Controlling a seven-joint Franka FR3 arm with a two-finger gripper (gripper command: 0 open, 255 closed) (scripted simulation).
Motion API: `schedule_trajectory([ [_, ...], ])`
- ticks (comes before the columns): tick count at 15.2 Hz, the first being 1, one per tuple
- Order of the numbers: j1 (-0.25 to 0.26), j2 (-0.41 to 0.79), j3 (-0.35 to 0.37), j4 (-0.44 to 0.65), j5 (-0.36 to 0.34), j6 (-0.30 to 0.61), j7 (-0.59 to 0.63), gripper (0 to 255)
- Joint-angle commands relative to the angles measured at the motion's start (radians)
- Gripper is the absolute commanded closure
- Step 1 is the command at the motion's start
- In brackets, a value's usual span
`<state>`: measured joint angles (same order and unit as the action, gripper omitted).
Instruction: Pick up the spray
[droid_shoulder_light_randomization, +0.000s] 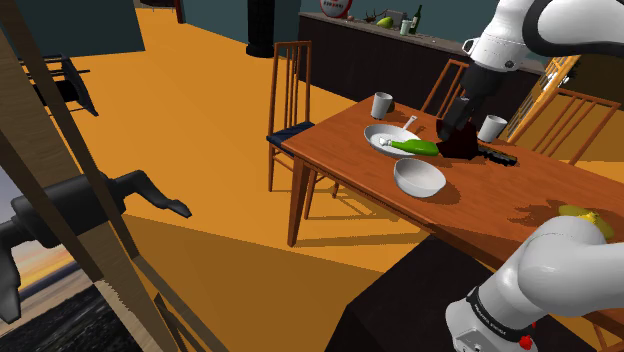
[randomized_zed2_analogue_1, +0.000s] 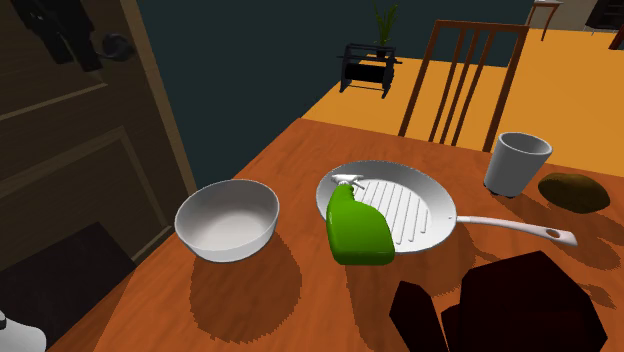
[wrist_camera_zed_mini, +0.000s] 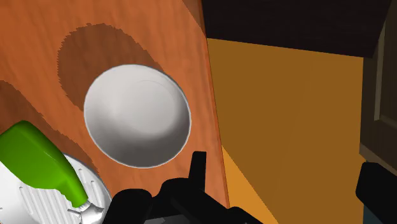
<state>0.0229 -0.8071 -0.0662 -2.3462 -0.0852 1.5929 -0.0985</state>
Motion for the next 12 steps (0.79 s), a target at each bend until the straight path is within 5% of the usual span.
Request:
schedule_trajectory([
  [1,0.0,0.0,0.0,0.0,0.0,0.0,0.0,0],
  [12,-0.018,0.349,-0.18,0.107,-0.068,0.199,-0.209,0],
])
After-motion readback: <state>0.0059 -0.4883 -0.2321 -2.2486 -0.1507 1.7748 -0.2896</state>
